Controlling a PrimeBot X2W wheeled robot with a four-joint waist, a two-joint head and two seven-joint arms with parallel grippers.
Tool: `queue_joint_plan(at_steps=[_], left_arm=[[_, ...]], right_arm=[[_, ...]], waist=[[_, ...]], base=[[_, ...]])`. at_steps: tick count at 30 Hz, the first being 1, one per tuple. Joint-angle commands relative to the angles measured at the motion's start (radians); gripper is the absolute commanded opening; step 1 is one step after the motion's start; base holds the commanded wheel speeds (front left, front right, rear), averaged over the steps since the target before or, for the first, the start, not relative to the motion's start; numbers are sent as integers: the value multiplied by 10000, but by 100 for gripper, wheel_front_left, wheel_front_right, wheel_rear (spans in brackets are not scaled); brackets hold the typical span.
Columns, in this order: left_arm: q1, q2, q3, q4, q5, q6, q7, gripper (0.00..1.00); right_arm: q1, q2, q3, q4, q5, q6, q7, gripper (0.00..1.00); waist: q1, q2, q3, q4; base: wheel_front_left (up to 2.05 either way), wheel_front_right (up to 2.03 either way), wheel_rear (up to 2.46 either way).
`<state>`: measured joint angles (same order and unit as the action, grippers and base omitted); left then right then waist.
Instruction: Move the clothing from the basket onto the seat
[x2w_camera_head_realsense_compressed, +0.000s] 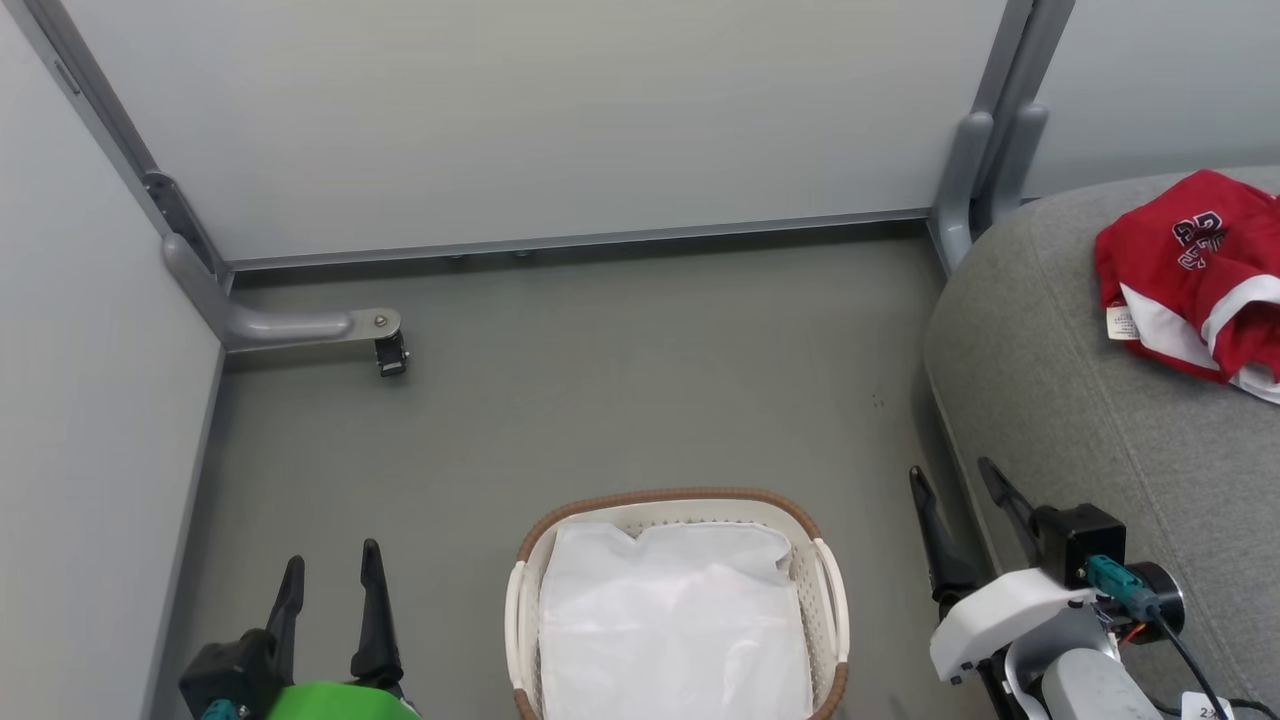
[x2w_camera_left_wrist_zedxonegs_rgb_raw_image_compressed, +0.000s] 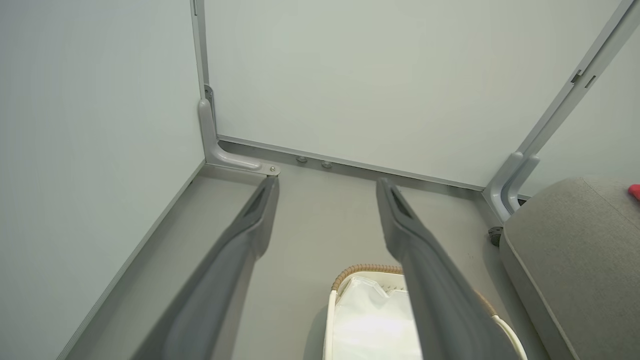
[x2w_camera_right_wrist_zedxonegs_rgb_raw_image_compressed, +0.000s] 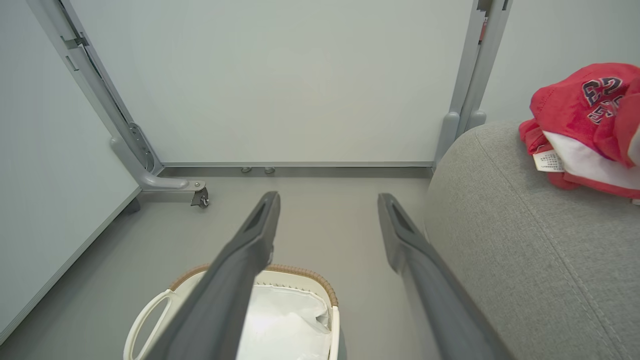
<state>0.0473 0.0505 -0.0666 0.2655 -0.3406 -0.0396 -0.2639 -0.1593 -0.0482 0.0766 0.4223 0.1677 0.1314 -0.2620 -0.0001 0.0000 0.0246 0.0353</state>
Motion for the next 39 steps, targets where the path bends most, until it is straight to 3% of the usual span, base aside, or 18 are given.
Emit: queue_joint_plan(at_steps=[1, 21, 22, 26, 39], left_arm=[[93, 6, -27, -22, -25, 42, -7, 100], [18, 7, -241, 208, -203, 71, -7, 100], [1, -6, -264, 220, -197, 53, 1, 0], [24, -27, -288, 498, -274, 47, 31, 0], [-275, -21, 82, 374, -2425, -122, 683, 0]], right_arm=[[57, -44, 13, -52, 90, -15, -41, 100], [20, -45, 155, -40, 176, -15, -42, 100], [-1, 0, 158, -20, 120, 0, 0, 0], [139, 46, 141, 243, 202, 0, 50, 0], [194, 32, -223, -115, 2672, -1, 701, 0]], waist=[[1, 0, 4, 9], [1, 0, 5, 30], [1, 0, 5, 30], [1, 0, 5, 29], [1, 0, -18, -11]], base=[[0, 0, 0], [0, 0, 0], [0, 0, 0], [0, 0, 0], [0, 0, 0]])
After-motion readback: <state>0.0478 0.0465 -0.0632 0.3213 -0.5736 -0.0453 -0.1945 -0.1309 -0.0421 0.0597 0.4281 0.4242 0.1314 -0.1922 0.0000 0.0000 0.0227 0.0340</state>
